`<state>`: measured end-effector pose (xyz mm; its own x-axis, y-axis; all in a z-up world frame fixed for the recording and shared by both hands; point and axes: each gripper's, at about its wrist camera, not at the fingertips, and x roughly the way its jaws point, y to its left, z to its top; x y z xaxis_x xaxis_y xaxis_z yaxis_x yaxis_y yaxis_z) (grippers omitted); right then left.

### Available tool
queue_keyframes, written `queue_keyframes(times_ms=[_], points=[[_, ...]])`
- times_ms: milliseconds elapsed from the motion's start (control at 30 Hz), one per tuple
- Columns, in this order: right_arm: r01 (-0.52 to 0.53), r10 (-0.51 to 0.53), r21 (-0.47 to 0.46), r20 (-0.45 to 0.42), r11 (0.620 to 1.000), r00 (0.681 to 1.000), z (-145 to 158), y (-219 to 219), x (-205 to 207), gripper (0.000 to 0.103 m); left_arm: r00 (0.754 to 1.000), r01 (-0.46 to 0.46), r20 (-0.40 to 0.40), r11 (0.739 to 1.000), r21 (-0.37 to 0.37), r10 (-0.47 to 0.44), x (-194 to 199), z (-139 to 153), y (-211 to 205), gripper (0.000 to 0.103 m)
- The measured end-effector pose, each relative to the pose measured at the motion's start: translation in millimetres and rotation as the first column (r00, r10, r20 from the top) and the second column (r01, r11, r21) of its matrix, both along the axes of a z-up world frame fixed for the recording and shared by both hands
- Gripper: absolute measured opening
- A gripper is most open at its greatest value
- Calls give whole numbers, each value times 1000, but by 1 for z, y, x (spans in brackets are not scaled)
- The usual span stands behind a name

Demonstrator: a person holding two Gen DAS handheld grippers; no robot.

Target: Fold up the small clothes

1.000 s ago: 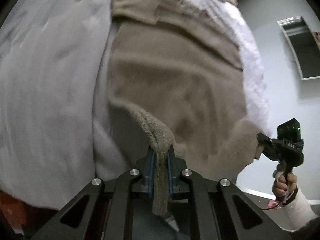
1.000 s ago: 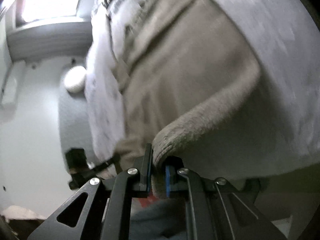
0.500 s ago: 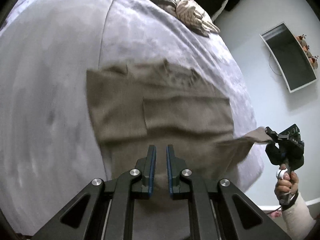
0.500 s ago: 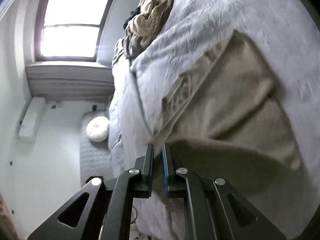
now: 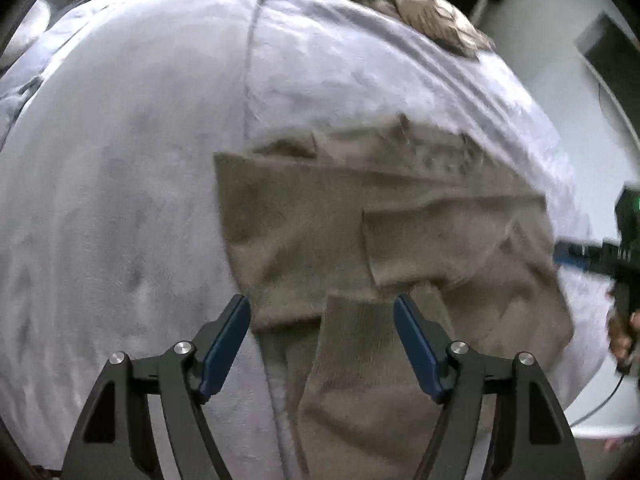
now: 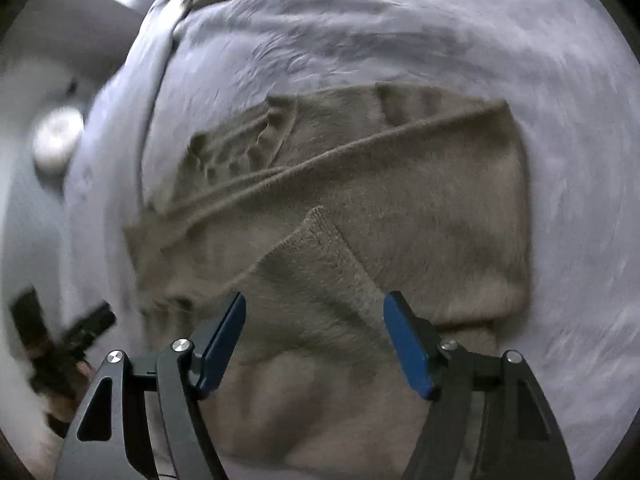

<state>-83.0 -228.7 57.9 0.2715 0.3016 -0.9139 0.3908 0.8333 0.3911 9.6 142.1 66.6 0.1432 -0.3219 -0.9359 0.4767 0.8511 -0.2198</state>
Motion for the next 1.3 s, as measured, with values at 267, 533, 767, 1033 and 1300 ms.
queue_keyframes(times_ms=[267, 533, 767, 1033, 1300], points=[[-182, 166, -149, -112, 972, 980, -41, 15, 15, 67, 991, 13, -133, 1000, 26, -9, -17, -53, -14, 74], [-206, 193, -264, -77, 942, 978, -26, 29, -7, 7, 984, 39, -174, 999, -34, -45, -25, -63, -8, 7], [-129, 154, -309, 58, 942, 986, 45, 28, -32, 7, 997, 48, -62, 993, -110, -55, -33, 13, 4, 7], [0, 80, -361, 207, 933, 975, 100, -1, -4, 7, 993, 68, 105, 977, -204, -48, -5, 85, -9, 7], [-22, 74, -329, 144, 944, 987, 39, -33, 64, 7, 982, 44, 190, 990, -137, -18, 56, 50, -49, 7]])
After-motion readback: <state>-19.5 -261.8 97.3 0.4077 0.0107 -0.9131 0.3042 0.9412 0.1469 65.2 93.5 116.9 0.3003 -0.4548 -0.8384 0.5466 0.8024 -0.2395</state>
